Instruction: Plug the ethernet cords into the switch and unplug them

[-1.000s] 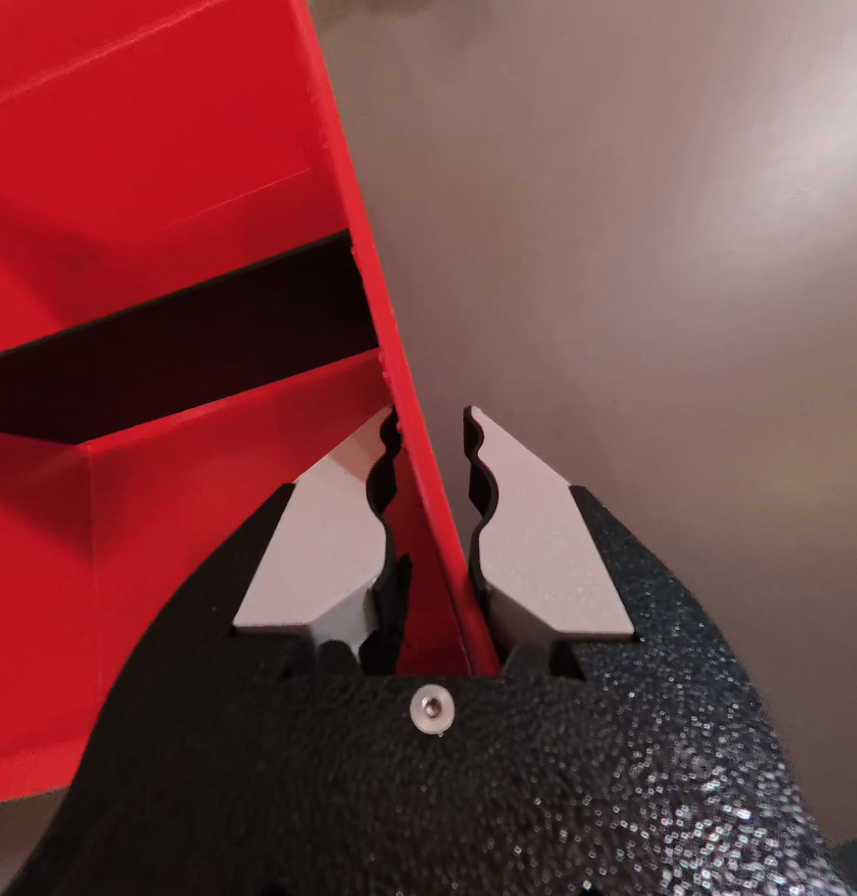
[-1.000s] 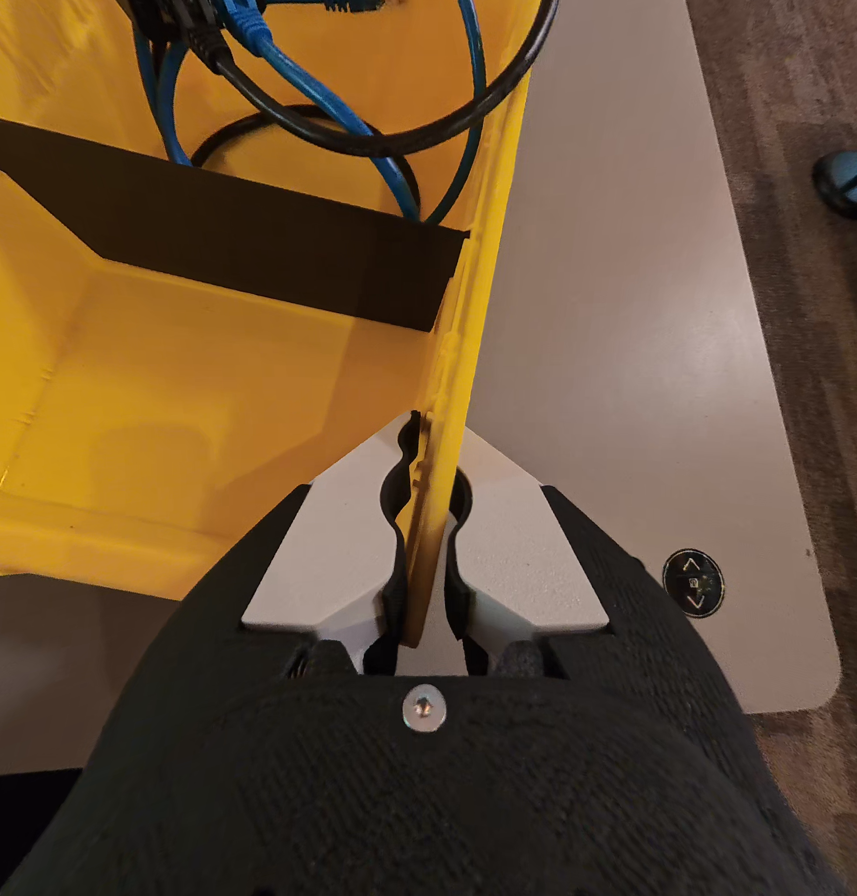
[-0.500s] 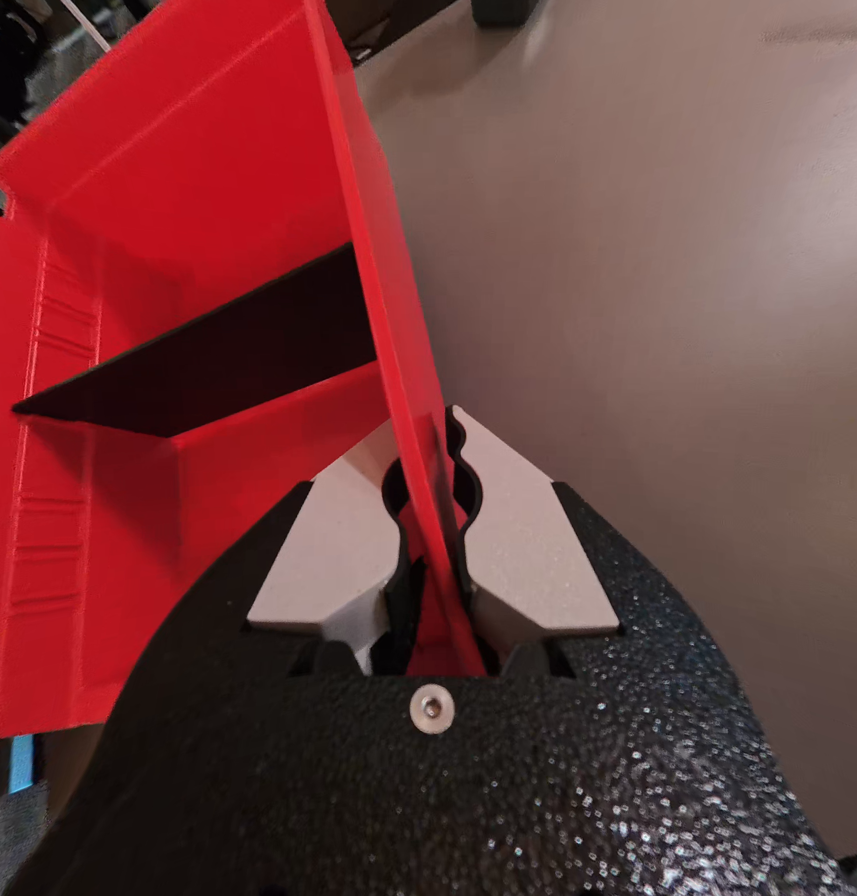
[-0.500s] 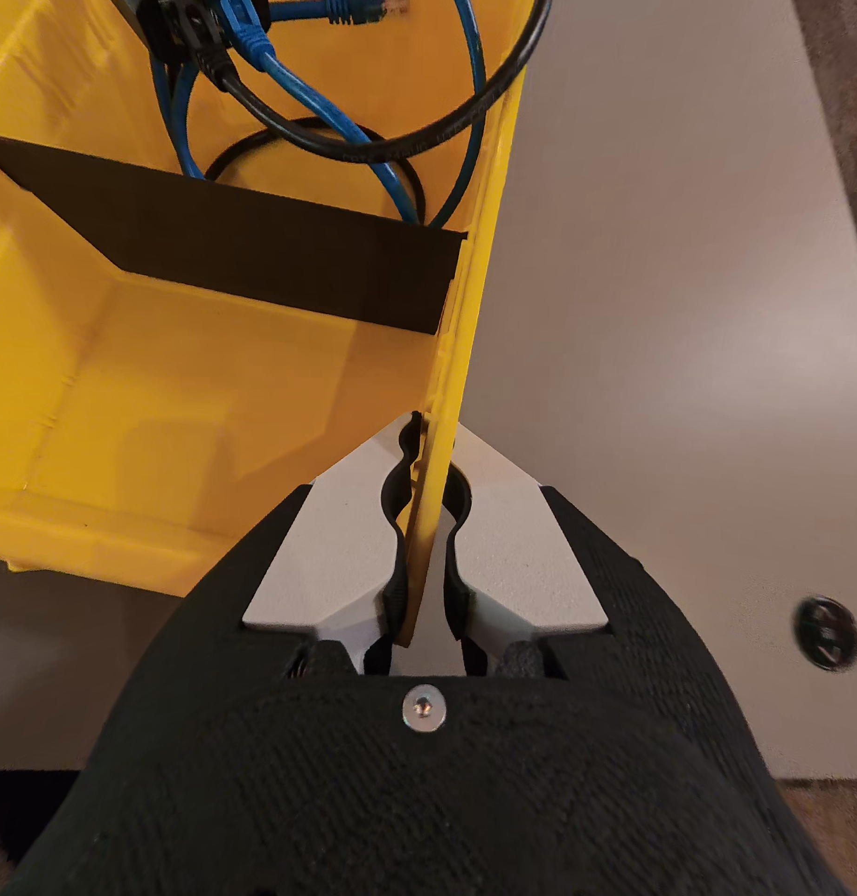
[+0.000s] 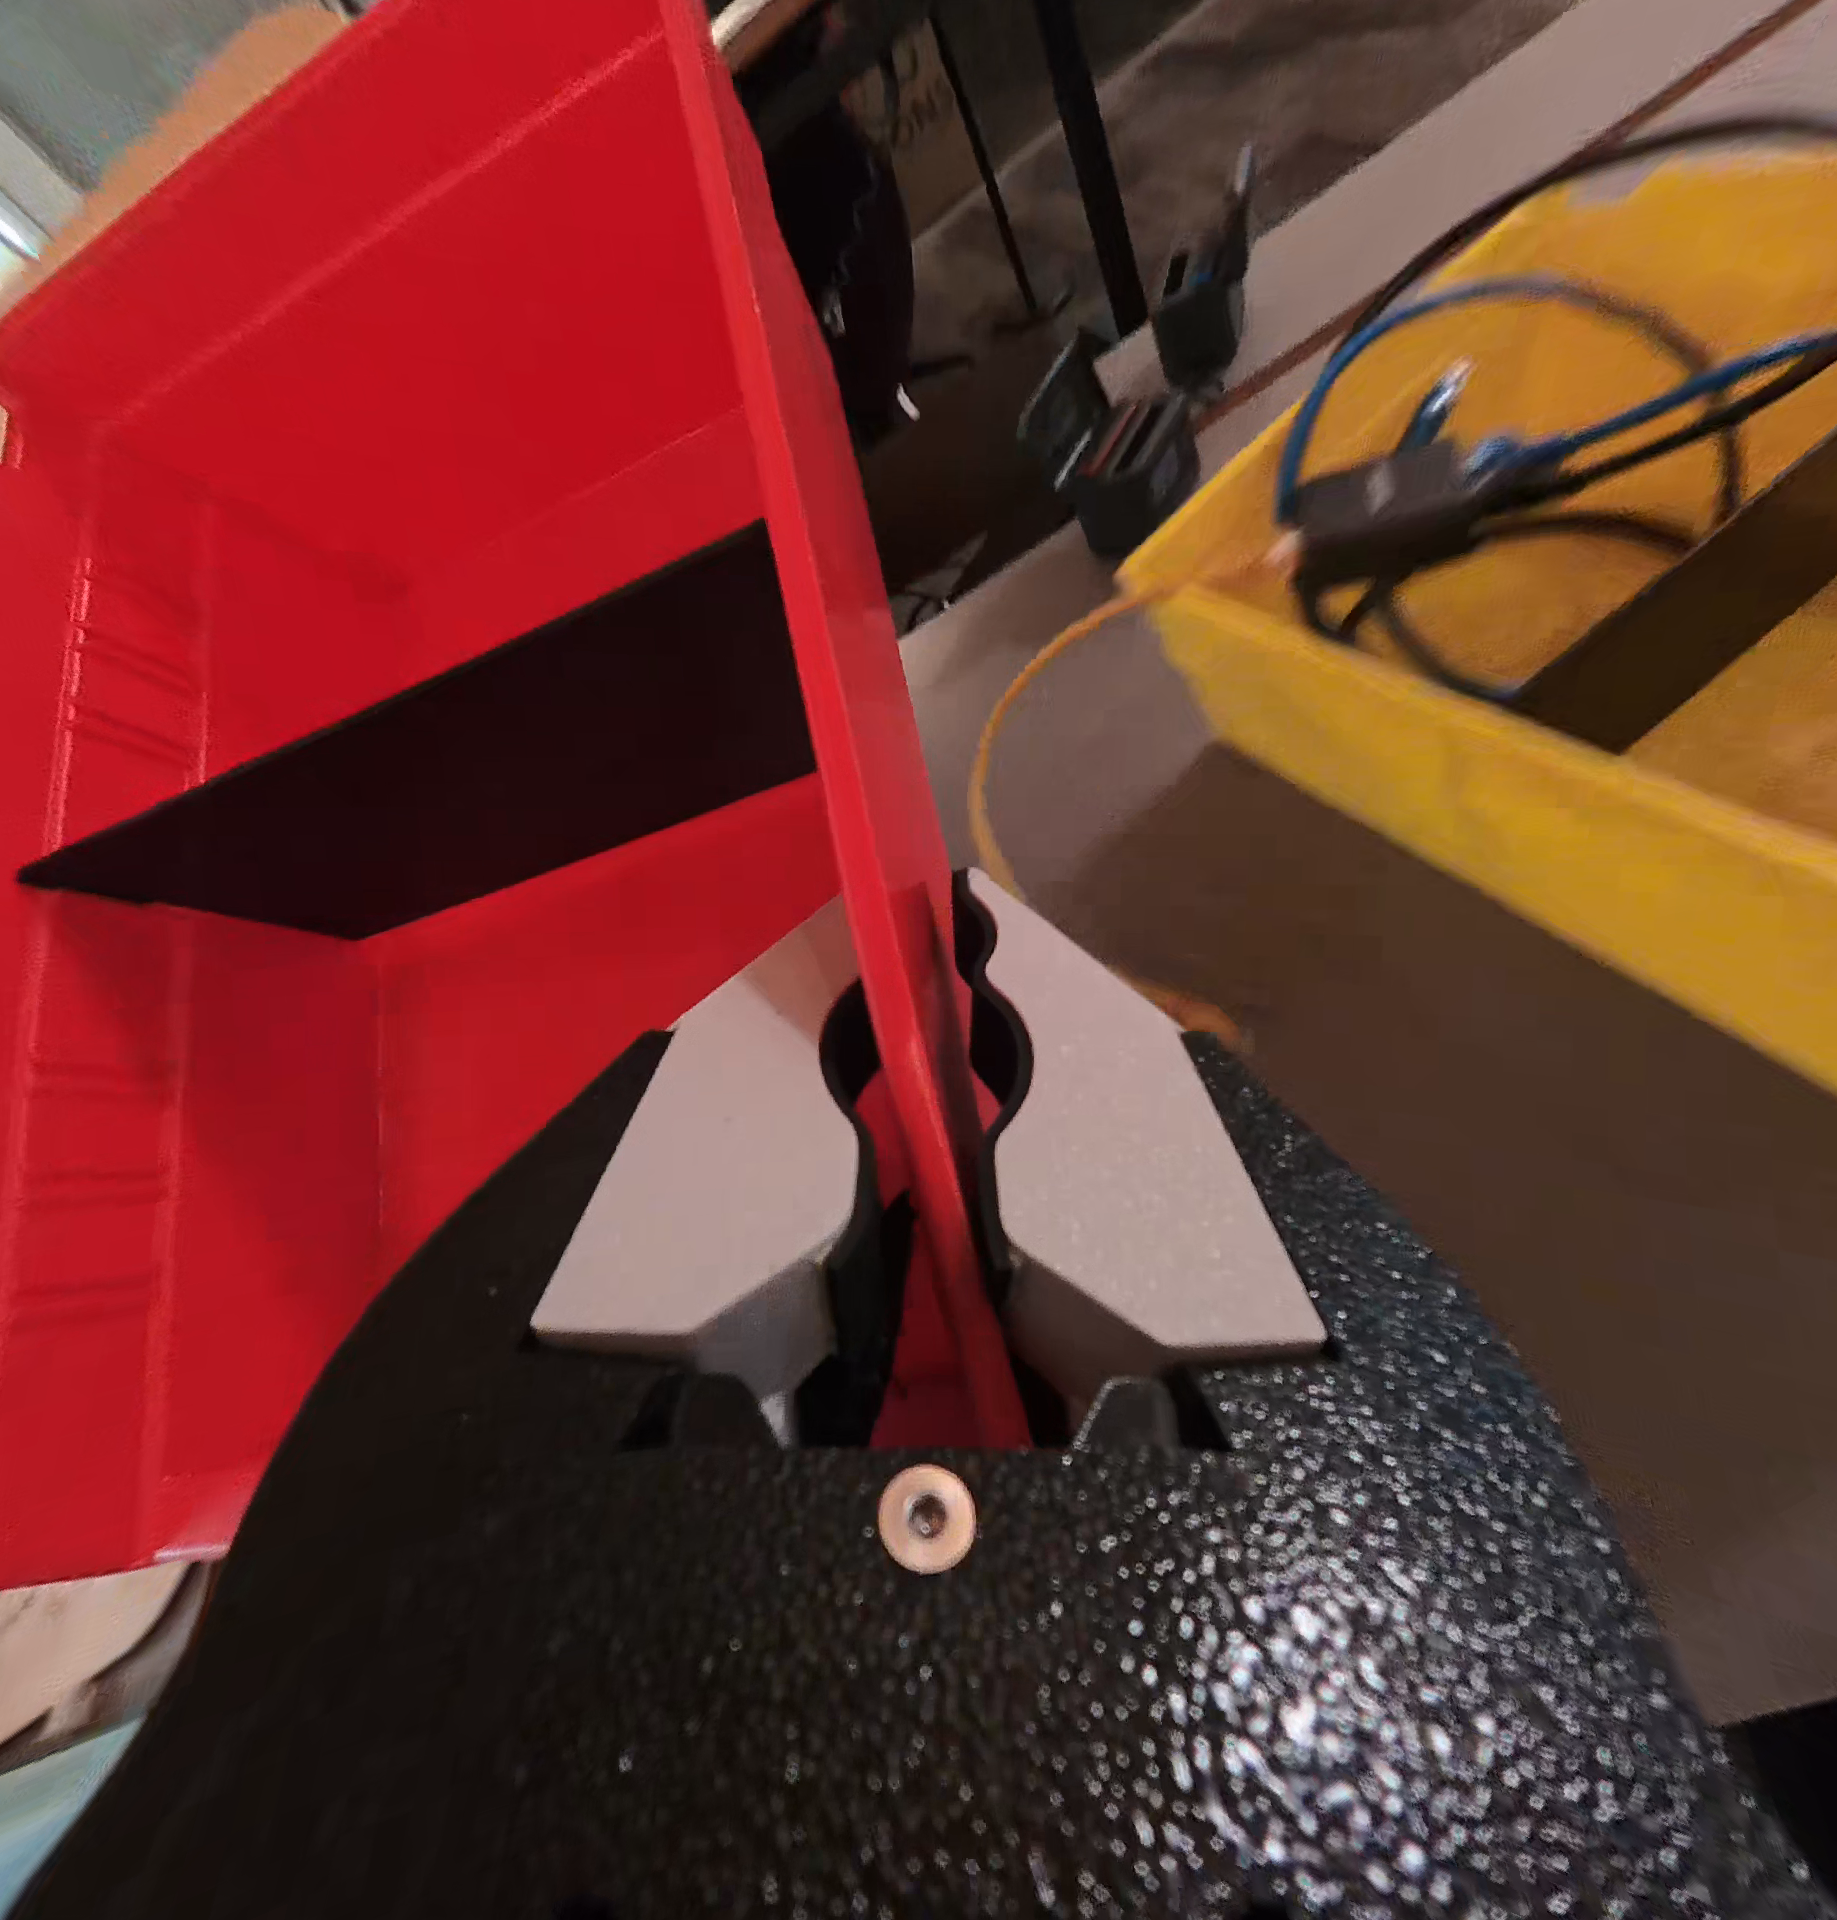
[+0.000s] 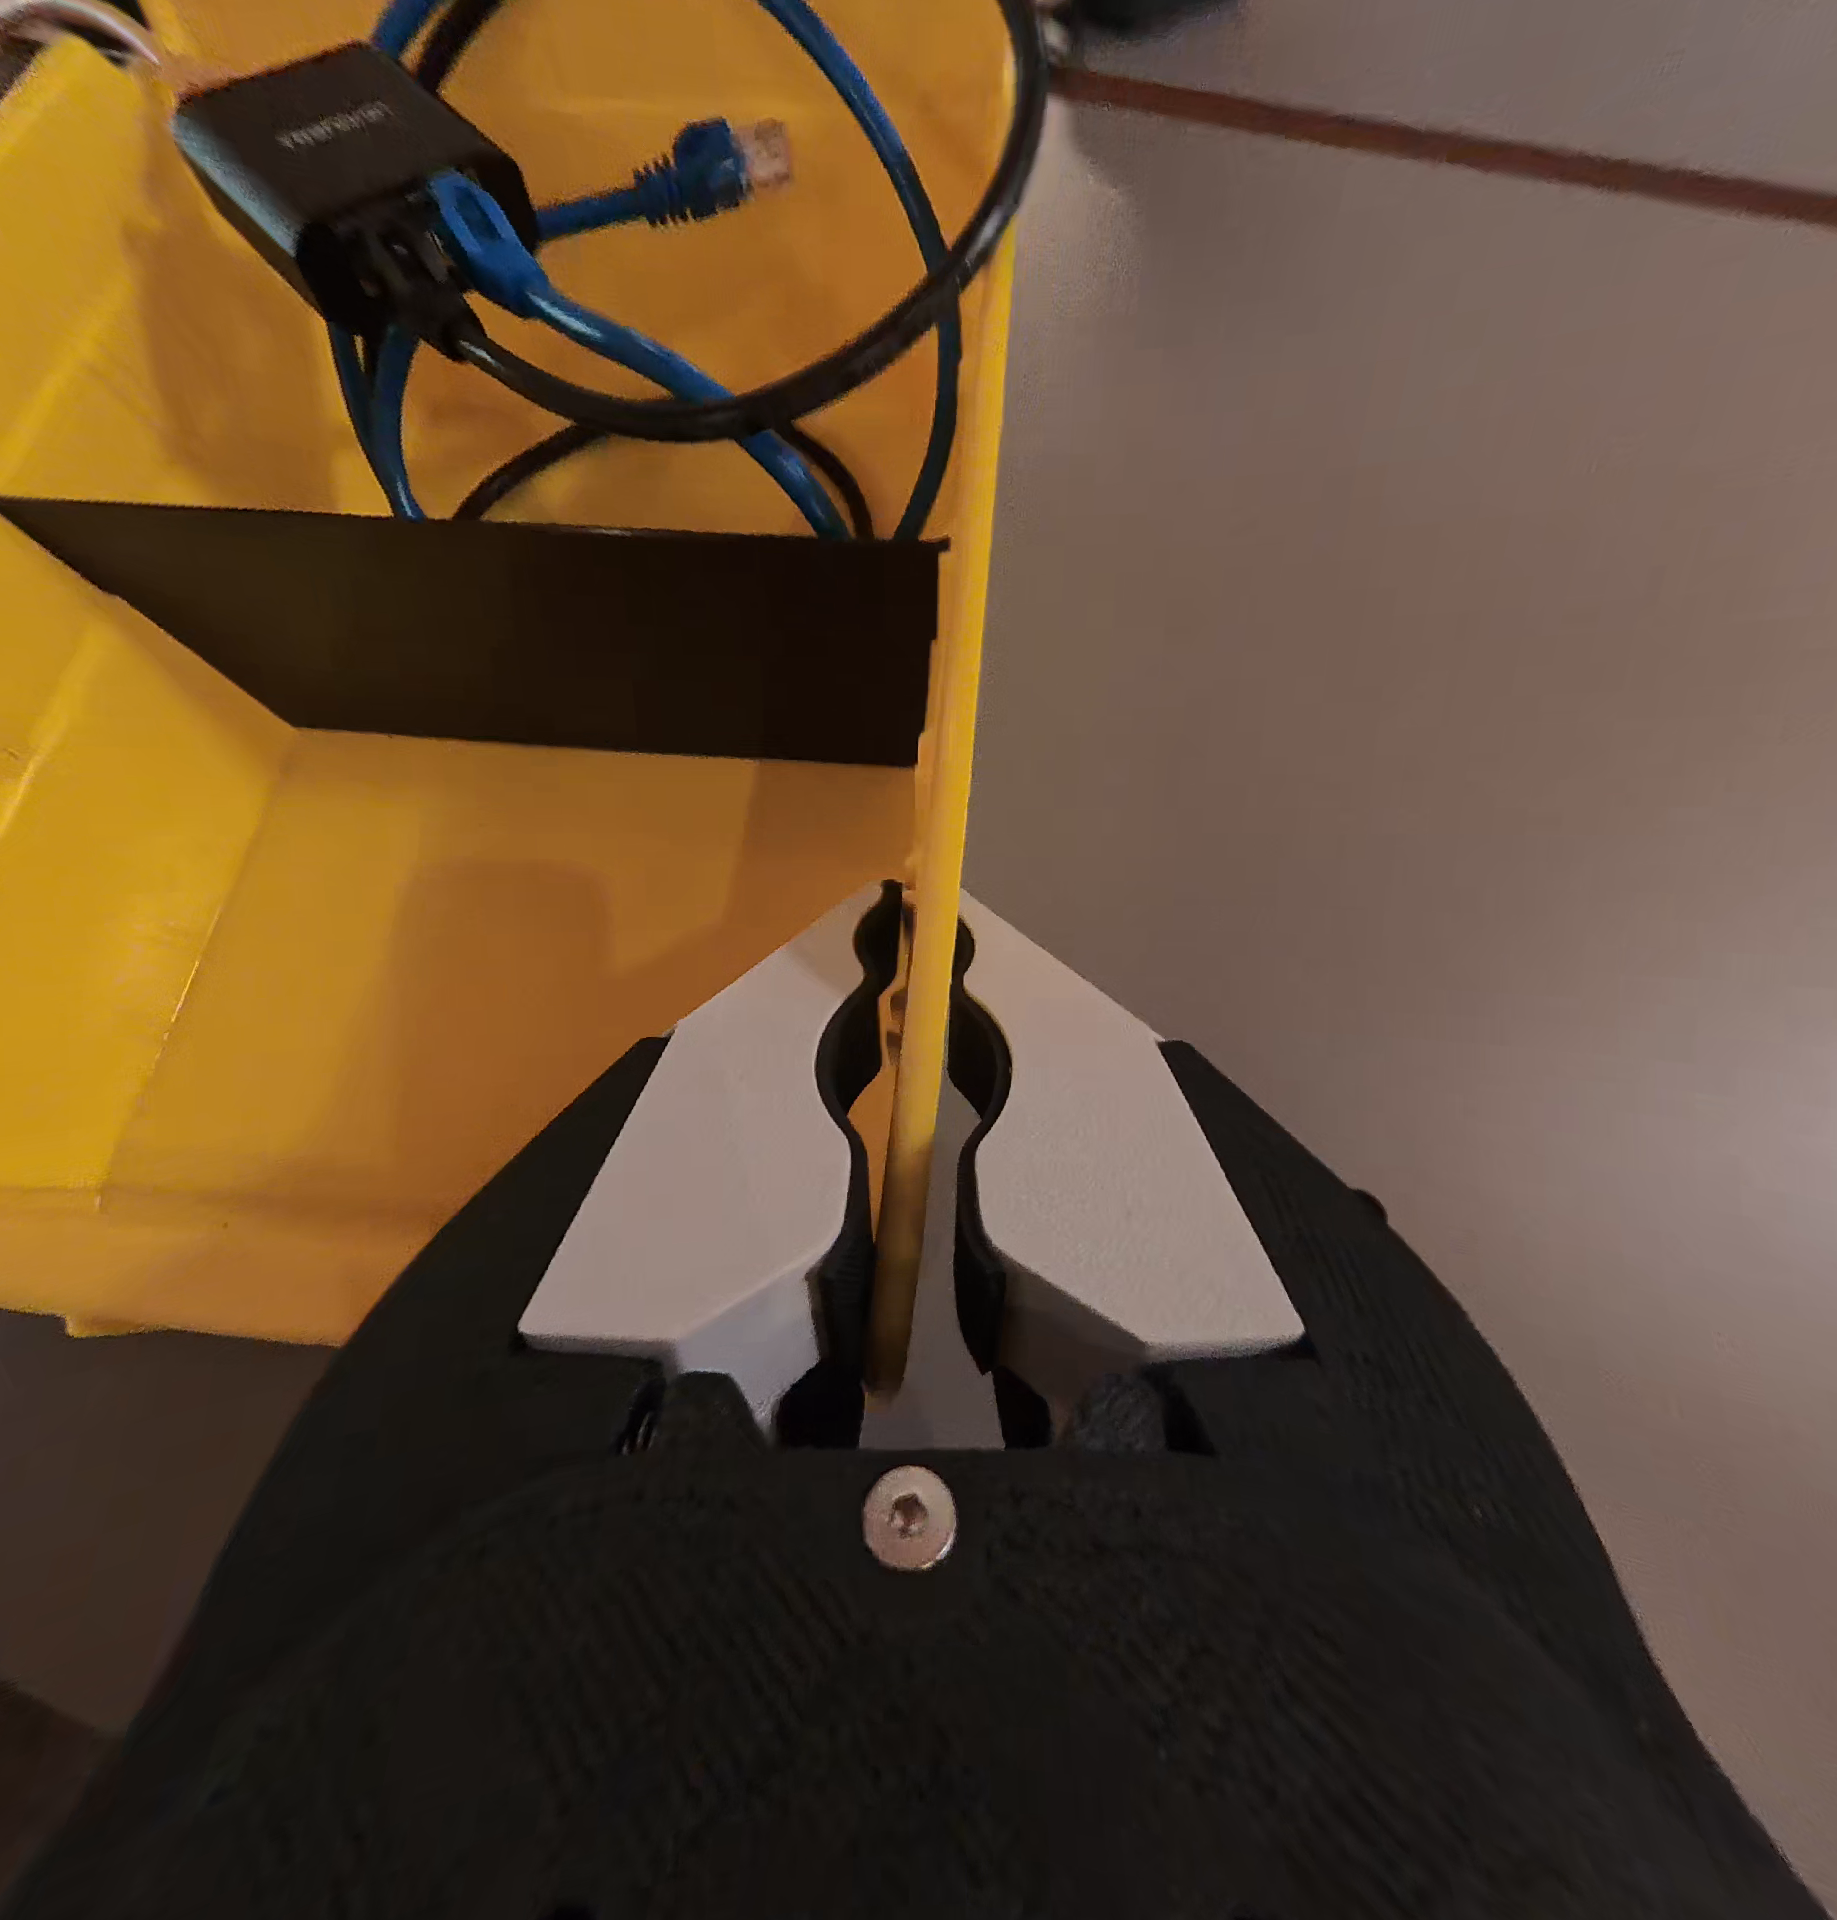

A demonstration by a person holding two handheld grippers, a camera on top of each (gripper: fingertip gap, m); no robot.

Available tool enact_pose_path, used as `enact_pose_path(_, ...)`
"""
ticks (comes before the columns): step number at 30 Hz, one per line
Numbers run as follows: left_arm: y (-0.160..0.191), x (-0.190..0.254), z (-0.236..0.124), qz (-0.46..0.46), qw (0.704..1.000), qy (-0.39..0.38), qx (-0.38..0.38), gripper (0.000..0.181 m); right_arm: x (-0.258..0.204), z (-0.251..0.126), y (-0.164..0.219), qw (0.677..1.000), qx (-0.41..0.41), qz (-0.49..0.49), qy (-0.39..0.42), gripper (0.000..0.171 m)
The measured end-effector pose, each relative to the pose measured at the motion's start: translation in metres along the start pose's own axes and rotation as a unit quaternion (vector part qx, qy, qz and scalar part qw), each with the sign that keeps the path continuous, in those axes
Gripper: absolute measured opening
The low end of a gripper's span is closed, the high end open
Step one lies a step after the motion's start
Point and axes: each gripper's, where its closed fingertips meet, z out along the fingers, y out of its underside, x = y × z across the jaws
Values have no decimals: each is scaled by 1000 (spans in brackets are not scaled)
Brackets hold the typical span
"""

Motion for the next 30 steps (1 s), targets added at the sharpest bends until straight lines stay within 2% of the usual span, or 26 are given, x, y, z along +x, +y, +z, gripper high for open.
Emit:
enact_pose_path(1,-6,0,-4,5,1000,-4,10,8,-20,5,-6,1000,14,-12,-14,8)
enact_pose_path(4,-25,2,-12,18,999,-14,33,8,-84,19,-18,994,40,-16,-100,22)
enact_pose_path(7,-41,10,-13,24,999,-13,47,8,-142,22,-28,976,67,0,-205,49)
enact_pose_path(9,-53,19,-14,19,998,-2,60,8,-165,12,-37,961,91,19,-261,63)
enact_pose_path(11,-66,31,-15,11,997,16,76,8,-165,-10,-48,948,138,25,-285,71)
enact_pose_path(14,-89,59,-18,7,994,55,97,8,-118,-47,-56,946,221,15,-235,73)
enact_pose_path(18,-125,121,-20,28,981,136,135,8,-10,-99,-46,948,302,-47,-86,74)
enact_pose_path(21,-156,182,-23,55,961,217,161,9,86,-144,-38,924,351,-123,83,72)
enact_pose_path(24,-182,247,-20,89,937,290,174,8,161,-187,-25,894,378,-126,203,67)
enact_pose_path(26,-194,290,-11,107,921,334,171,7,191,-209,-24,882,404,-79,228,65)
enact_pose_path(30,-202,371,18,128,899,393,144,6,219,-225,-21,874,423,-35,237,66)
